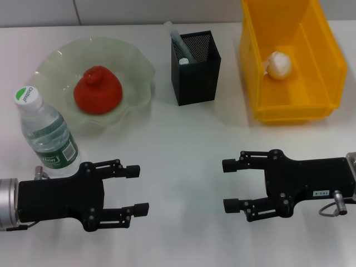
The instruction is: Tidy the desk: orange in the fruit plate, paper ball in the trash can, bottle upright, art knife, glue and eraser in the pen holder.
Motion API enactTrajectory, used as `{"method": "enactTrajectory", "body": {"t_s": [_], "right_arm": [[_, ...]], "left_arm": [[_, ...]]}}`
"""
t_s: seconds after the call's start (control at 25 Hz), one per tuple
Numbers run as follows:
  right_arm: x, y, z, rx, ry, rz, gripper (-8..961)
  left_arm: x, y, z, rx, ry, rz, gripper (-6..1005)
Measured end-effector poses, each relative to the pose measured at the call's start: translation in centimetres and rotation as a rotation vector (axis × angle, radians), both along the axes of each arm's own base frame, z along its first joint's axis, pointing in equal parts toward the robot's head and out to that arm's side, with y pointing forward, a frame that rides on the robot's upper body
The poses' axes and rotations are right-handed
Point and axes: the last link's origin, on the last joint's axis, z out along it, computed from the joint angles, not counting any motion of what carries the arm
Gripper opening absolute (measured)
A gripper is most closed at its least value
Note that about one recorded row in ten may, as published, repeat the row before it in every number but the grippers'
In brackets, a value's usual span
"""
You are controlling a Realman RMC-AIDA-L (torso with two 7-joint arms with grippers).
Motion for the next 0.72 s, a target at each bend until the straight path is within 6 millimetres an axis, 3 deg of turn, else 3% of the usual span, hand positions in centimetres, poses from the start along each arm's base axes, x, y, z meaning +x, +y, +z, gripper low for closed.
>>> {"method": "enactTrajectory", "body": {"t_s": [0.72], "right_arm": [[-0.33,0.31,-0.02,-0.005,-0.002,0.01,806]], "left_arm": [[0.09,0.03,0.04,-0.002,-0.002,-0.004,770]]}}
